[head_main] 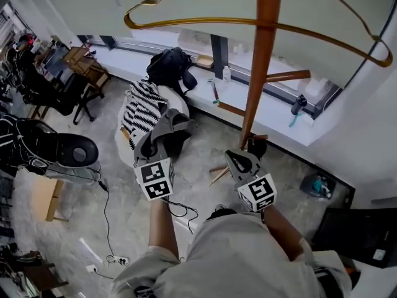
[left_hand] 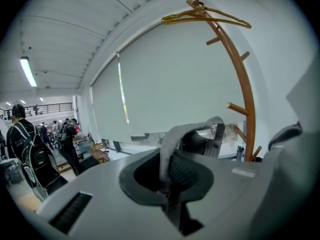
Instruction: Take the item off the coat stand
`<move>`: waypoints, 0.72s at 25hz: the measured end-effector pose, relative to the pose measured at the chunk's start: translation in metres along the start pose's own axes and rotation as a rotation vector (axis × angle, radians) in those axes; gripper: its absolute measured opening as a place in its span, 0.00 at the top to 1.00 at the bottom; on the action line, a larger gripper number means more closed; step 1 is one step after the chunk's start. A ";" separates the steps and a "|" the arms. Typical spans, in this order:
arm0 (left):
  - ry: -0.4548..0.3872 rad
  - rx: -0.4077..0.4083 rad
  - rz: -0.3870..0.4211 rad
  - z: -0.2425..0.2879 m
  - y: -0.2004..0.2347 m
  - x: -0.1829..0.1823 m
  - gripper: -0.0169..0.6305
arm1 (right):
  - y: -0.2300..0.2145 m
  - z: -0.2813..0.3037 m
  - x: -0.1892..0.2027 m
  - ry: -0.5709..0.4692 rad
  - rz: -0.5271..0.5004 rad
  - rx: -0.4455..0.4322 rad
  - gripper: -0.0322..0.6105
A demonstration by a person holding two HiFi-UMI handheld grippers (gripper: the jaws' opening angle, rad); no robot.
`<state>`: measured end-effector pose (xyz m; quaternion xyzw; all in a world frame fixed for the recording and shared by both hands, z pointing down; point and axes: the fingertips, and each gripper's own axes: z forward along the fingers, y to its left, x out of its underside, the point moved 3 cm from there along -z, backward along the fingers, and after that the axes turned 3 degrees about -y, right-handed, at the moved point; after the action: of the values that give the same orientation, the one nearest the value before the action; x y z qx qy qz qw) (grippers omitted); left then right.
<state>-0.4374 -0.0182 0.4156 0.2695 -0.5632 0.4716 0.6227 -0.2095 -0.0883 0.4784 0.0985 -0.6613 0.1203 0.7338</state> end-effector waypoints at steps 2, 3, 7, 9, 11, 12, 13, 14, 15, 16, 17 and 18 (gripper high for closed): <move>0.010 -0.019 -0.013 -0.012 0.008 0.008 0.93 | 0.011 0.005 0.000 0.003 -0.004 -0.036 0.94; 0.013 -0.025 -0.027 -0.018 0.010 0.011 0.93 | 0.015 0.007 0.001 0.006 -0.006 -0.054 0.94; 0.041 -0.032 -0.050 -0.031 0.014 0.027 0.93 | 0.024 0.014 0.004 0.025 -0.003 -0.098 0.94; 0.065 -0.024 -0.056 -0.035 0.012 0.037 0.93 | 0.027 0.015 0.005 0.031 0.000 -0.108 0.94; 0.090 -0.002 -0.077 -0.039 0.005 0.049 0.93 | 0.029 0.012 0.006 0.040 0.002 -0.108 0.94; 0.103 0.016 -0.097 -0.041 0.000 0.055 0.93 | 0.029 0.010 0.007 0.046 0.004 -0.103 0.94; 0.115 0.036 -0.121 -0.042 -0.006 0.061 0.93 | 0.028 0.008 0.009 0.053 0.005 -0.096 0.94; 0.126 0.059 -0.145 -0.043 -0.012 0.065 0.93 | 0.027 0.005 0.010 0.060 0.008 -0.087 0.94; 0.136 0.083 -0.166 -0.044 -0.019 0.070 0.93 | 0.026 0.001 0.012 0.067 0.010 -0.075 0.94; 0.145 0.107 -0.182 -0.044 -0.026 0.074 0.93 | 0.023 -0.002 0.014 0.075 0.011 -0.062 0.94; 0.152 0.131 -0.194 -0.044 -0.033 0.078 0.93 | 0.020 -0.007 0.017 0.084 0.012 -0.047 0.94; 0.156 0.154 -0.202 -0.044 -0.040 0.081 0.93 | 0.018 -0.011 0.019 0.091 0.014 -0.032 0.94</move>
<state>-0.3888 0.0262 0.4914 0.3343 -0.4453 0.4677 0.6865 -0.2030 -0.0674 0.4959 0.0767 -0.6298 0.1194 0.7637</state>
